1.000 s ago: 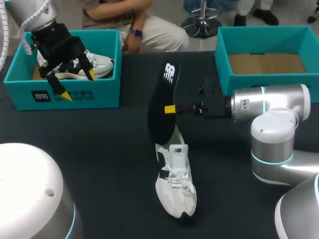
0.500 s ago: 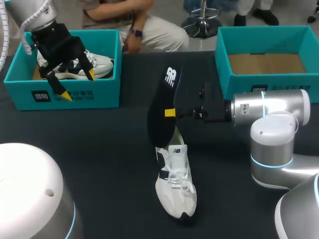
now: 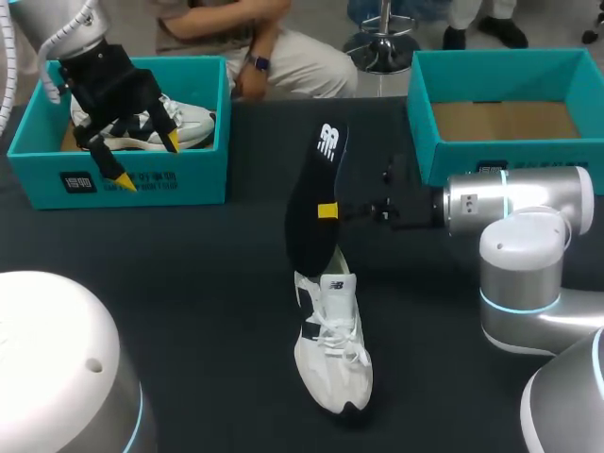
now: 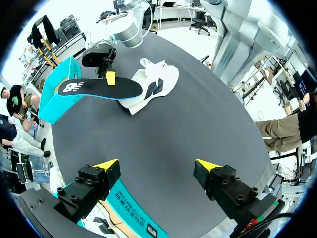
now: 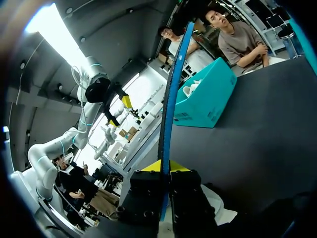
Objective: Take the shoe out of the shoebox, open the shoe tongue, remove and reinsert the insole, then place the shoe into the shoebox
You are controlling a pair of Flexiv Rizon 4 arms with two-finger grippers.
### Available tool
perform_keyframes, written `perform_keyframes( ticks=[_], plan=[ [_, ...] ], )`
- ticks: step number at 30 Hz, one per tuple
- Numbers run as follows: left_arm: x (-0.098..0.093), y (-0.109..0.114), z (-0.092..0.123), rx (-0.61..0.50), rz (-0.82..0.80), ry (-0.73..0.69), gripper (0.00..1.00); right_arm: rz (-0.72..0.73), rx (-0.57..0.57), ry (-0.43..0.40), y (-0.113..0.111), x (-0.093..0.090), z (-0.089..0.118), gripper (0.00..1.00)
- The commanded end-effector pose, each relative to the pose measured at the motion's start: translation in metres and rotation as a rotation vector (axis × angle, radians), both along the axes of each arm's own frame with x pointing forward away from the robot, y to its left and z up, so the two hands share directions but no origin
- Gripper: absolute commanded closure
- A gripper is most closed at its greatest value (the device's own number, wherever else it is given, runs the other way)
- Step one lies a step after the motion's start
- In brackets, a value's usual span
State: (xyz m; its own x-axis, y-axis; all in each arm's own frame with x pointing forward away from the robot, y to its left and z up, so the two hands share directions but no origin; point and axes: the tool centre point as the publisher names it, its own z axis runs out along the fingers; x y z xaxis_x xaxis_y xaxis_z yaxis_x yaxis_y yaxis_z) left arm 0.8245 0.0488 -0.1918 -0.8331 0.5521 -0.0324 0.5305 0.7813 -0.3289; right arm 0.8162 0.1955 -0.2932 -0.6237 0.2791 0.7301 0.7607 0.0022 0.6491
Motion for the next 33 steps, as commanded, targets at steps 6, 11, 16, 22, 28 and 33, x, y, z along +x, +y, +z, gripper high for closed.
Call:
perform_keyframes(
  ticks=[6,11,16,22,28,33],
  plan=[
    [0.001,0.0,0.0,0.003,-0.001,0.001,0.0,0.013,-0.015,-0.01,-0.006,-0.001,0.004,1.0],
    [0.001,0.0,0.0,0.003,-0.001,0.001,0.0,0.018,-0.014,-0.004,-0.006,-0.004,0.001,1.0],
    [0.001,0.0,0.0,0.003,-0.001,0.001,0.0,0.025,-0.016,0.0,-0.005,-0.006,-0.001,1.0],
    [0.001,0.0,0.0,0.003,-0.001,0.001,0.0,0.031,-0.029,-0.007,-0.007,-0.009,-0.001,1.0],
    [0.001,0.0,0.0,0.003,-0.001,0.001,0.0,0.025,-0.038,-0.018,-0.011,-0.009,0.004,1.0],
    [0.001,0.0,0.0,0.003,-0.001,0.001,0.0,0.032,-0.055,-0.02,-0.015,-0.009,0.005,1.0]
  ],
)
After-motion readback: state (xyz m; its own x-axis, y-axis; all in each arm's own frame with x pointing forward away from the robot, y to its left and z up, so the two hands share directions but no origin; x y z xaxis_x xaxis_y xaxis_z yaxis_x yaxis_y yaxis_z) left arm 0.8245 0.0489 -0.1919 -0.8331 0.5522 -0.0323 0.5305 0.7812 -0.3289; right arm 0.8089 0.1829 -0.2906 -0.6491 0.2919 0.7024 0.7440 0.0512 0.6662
